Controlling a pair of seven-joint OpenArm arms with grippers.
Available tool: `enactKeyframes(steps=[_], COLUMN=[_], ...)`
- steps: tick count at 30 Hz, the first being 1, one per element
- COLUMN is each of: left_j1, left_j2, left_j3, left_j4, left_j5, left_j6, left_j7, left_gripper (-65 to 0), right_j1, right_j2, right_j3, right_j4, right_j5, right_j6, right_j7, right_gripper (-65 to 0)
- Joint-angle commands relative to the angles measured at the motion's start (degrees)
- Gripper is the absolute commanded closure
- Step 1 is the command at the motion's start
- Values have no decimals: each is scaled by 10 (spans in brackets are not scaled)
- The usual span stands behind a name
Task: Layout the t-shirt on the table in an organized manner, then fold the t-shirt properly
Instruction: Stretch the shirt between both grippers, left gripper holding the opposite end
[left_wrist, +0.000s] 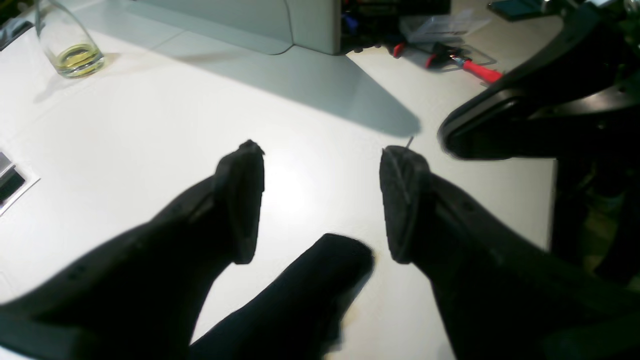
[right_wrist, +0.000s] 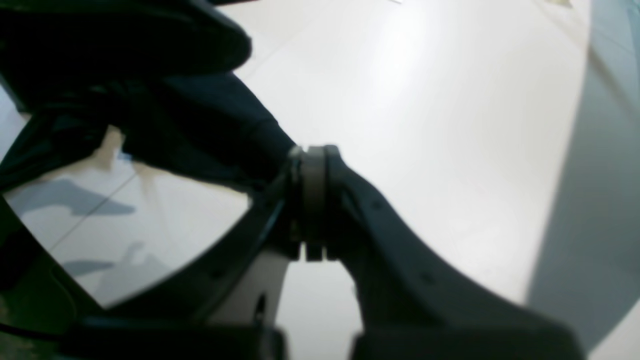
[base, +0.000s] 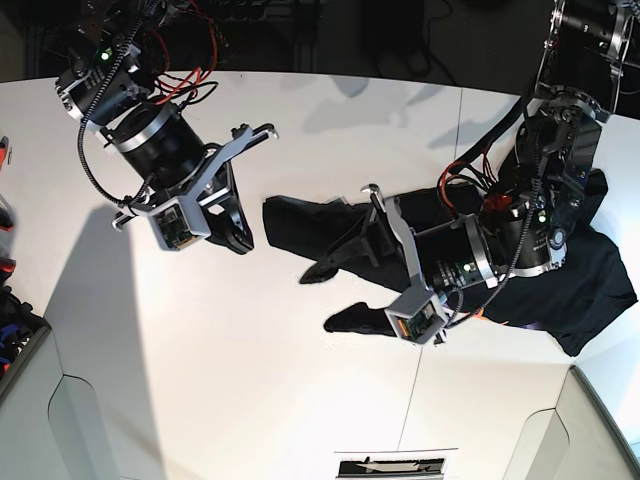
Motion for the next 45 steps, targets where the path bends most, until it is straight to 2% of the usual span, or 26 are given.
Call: enactKeyframes(steps=[1, 4, 8, 9, 13, 15, 17, 19, 22, 24, 26, 29, 30, 31, 35, 37, 43, 45], left_j1=[-12, -12, 3, 10, 39, 52, 66, 80, 94, 95, 96, 96, 96, 96, 93, 90, 81, 81], left_j2=[-5, -10, -40, -49, -72, -73, -73, -73, -73, -73, -73, -73, -73, -72, -64, -60, -41, -36], left_j3=[-20, -81, -174, -193, -249, -266, -285, -311, -369, -410, -440, -460, -461, -461, -461, -466, -474, -474], left_j4=[9, 9, -2, -7, -58, -102, -153, -206, -271, -301, -317, -336, -345, -356, -416, -448, -475, -475], left_j5=[-3, 0, -1, 1, 25, 46, 63, 72, 50, 11, -15, -30, -32, -32, -15, -13, -36, -51], left_j6=[2, 3, 7, 16, 33, 41, 73, 101, 123, 122, 121, 121, 123, 128, 168, 174, 171, 152], left_j7=[-7, 22, 28, 28, 28, 27, 12, -14, -43, -24, 4, 16, 15, 14, -16, -29, -23, -17], left_gripper=[-395, -395, -385, -358, -140, -57, -13, -4, -4, -16, -108, -323, -372, -390, -390, -390, -390, -390], right_j1=[4, 5, 9, 11, 30, 42, 44, 44, 44, 44, 43, 43, 43, 43, 43, 43, 41, 41], right_j2=[-2, -2, -11, -16, -21, -21, -21, -21, -20, -20, -20, -20, -20, -20, -20, -20, -21, -21], right_j3=[1, 1, -2, -2, -2, -2, -2, -2, -2, -2, -2, -2, -2, -2, -2, -2, -2, -2], right_j4=[9, -4, -56, -75, -151, -181, -200, -209, -212, -212, -212, -212, -212, -212, -212, -212, -212, -212], right_j5=[7, 20, 37, 37, 37, 37, 37, 37, 37, 36, 37, 37, 37, 37, 37, 37, 37, 37], right_j6=[0, 0, 0, 1, 3, 3, 3, 3, 3, 3, 3, 3, 3, 3, 3, 3, 3, 3], right_j7=[16, 23, 48, 57, 64, 62, 62, 60, 57, 56, 56, 56, 56, 56, 51, 41, 36, 36], right_gripper=[0, 0, 0, 0, 0, 0, 0, 0, 0, 0, 0, 0, 0, 0, 0, 0, 0, 0])
